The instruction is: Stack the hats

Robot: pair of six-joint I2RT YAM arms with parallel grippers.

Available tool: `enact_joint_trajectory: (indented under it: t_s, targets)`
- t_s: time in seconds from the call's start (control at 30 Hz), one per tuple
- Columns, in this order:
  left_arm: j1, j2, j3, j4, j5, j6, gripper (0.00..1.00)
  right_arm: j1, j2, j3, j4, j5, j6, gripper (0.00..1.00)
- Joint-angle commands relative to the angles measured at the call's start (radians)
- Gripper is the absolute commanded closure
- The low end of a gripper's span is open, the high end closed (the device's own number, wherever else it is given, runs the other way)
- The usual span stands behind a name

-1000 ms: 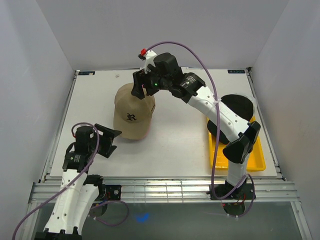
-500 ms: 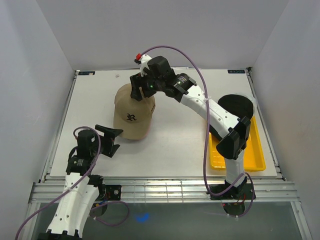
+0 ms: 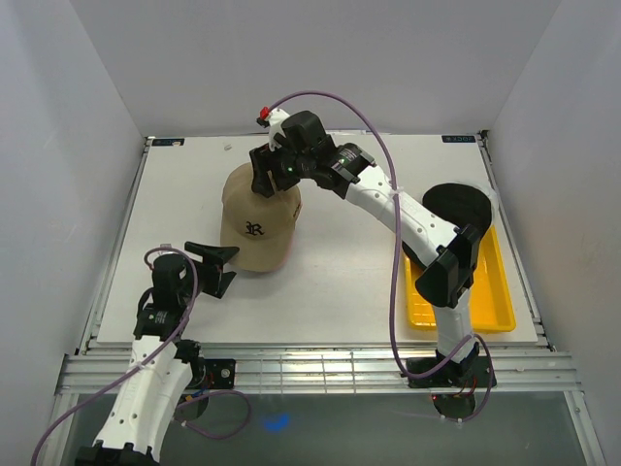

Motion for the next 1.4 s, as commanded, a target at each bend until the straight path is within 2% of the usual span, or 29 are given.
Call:
enact_joint_trajectory:
  t_s: [0.0,0.3,0.57,0.83,1.2,1.37]
  targets:
    - [0.005,0.02,0.008,0.052,0.003,0.0,0.18,-0.006,0.012,0.041,0.039,0.0,-0.015,0.3]
    - [0.007,0.071,-0.015,0.113,0.011,-0.007,0.27,-0.007,0.023,0.045,0.039,0.001,-0.03,0.32]
    - [0.005,0.106,-0.037,0.15,0.026,-0.017,0.49,-0.01,0.029,0.034,0.039,0.004,-0.036,0.33]
    - [-0.003,0.142,-0.047,0.15,0.029,-0.015,0.64,-0.016,0.032,0.028,0.042,0.008,-0.041,0.33]
    - [-0.022,0.203,-0.061,0.121,0.005,-0.046,0.71,-0.021,0.043,0.018,0.04,0.008,-0.043,0.33]
    - [-0.024,0.208,-0.064,0.076,-0.02,-0.075,0.71,-0.029,0.032,0.025,0.04,0.013,-0.041,0.28]
